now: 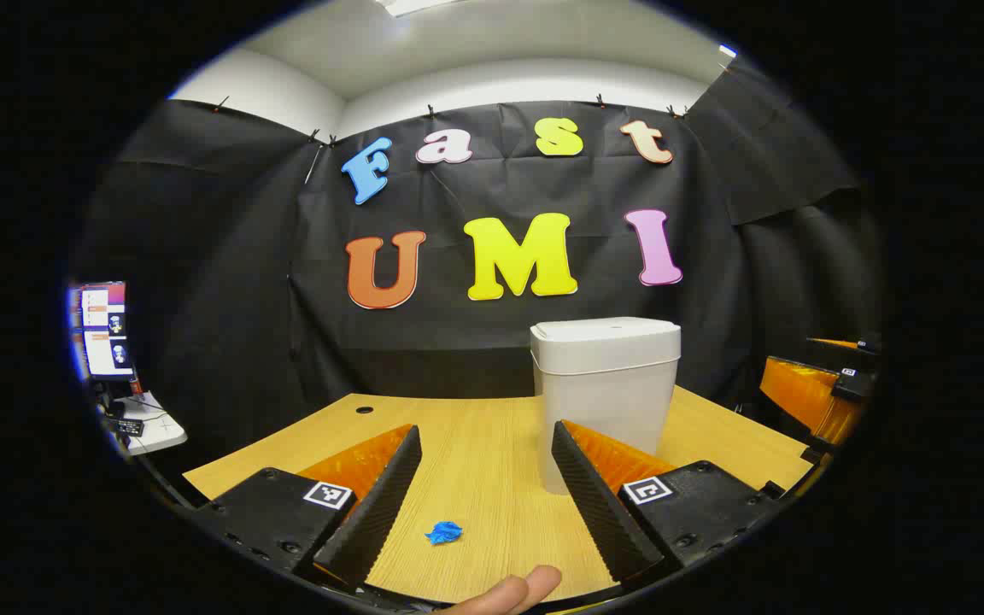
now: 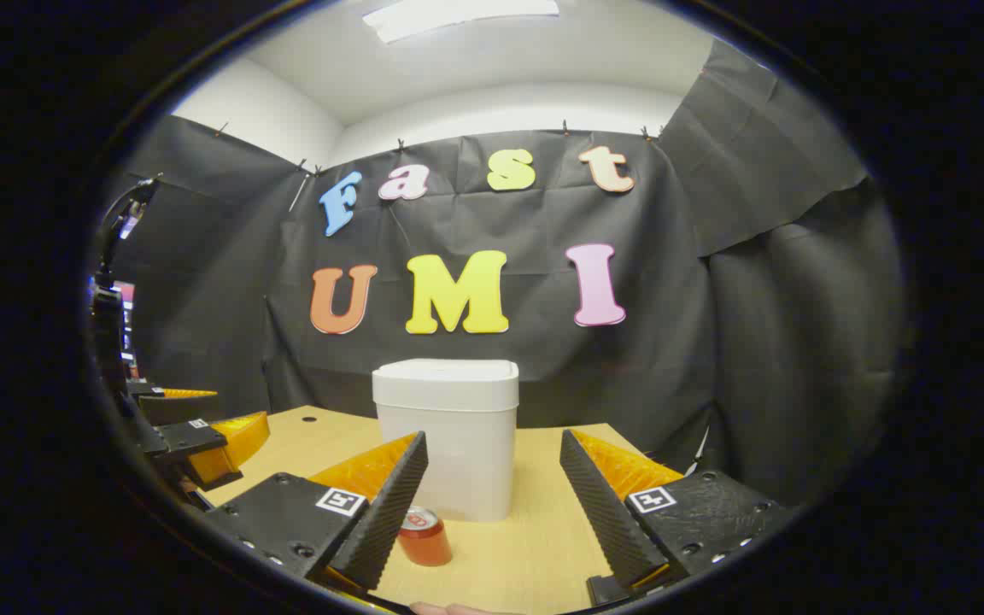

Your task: Press the lid of the desktop garbage bin to open it, pick up the crumpled paper on the desktop and throw it into the bin, then pick up the pop can on the desktop and drop it into the bin, and finally close the garbage bin lid.

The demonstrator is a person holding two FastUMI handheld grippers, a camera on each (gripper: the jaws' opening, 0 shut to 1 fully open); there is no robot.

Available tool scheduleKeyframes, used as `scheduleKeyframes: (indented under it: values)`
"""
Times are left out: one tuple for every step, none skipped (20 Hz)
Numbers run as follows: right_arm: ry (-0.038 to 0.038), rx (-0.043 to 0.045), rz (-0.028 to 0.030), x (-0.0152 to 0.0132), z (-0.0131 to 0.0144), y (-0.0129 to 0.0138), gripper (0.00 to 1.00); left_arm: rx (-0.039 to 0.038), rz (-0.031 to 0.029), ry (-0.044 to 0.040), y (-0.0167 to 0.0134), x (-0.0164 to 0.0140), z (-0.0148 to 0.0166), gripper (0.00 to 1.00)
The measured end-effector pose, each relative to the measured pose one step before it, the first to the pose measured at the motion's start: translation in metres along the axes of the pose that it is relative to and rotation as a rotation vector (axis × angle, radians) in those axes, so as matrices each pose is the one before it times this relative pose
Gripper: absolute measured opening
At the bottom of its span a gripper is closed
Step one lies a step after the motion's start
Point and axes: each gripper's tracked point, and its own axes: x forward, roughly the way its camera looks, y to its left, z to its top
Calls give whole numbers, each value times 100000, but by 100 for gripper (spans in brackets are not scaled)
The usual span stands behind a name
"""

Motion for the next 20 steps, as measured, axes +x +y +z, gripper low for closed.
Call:
scheduleKeyframes:
  values:
    - [533, -590, 102, 2, -76, 234, 92, 73, 160, -24, 87, -46, -49, 99]
    - [544, -413, -101, 66, -147, 157, 95, 408, -263, -62, -8, 24, 39, 99]
    - [525, -488, -280, 31, -36, 93, 92, 94, -321, -94, -6, -19, 11, 99]
    - [586, -644, 14, 112, -195, 47, 92, -184, 221, -324, 76, -33, 40, 99]
    - [517, -539, -358, 97, -104, -14, 95, -175, 644, -268, 149, 45, 27, 99]
    - [417, -473, -261, 74, -103, -72, 96, 143, 297, -375, 8, 58, 42, 99]
    - [406, -142, -50, 58, -81, -23, 96, 17, 358, -77, 100, 79, 7, 99]
    - [367, 218, -170, 1, -179, -110, 94, -192, 105, 403, 15, 79, -99, 99]
    - [373, 328, -184, 64, -44, -150, 96, -356, 28, 484, 42, -6, -199, 99]
    - [410, 208, -138, 100, -128, -77, 96, -156, -59, 769, 2, 82, -166, 99]
    - [274, 57, -297, 67, -33, -108, 96, -209, 155, 601, 56, 14, -125, 99]
    - [195, -307, -173, 73, -153, -119, 96, -112, 219, 312, 16, 6, -61, 99]
    - [300, -799, -283, 48, -85, -78, 96, 94, 46, 359, 45, 30, -21, 99]
    - [198, -1053, -350, 133, -180, -45, 96, 273, -207, 301, -57, 27, -72, 99]
    - [323, -868, -347, 50, -107, -21, 96, 42, -61, 168, 14, 14, -33, 99]
    - [409, -523, 104, 94, -240, 80, 96, 219, 293, 169, 20, 63, -12, 99]
    - [306, -397, 420, -2, -59, 186, 96, 432, 354, 156, 79, 35, -135, 99]
    - [5, -634, -45, 31, -153, -24, 96, 451, 64, 144, -28, 19, -31, 99]
    - [-304, -941, -126, 40, 94, 45, 96, 307, -109, 37, 24, -45, 82, 99]
    - [-101, -663, 35, 114, -123, 38, 96, 173, 42, -60, 17, -5, 36, 99]
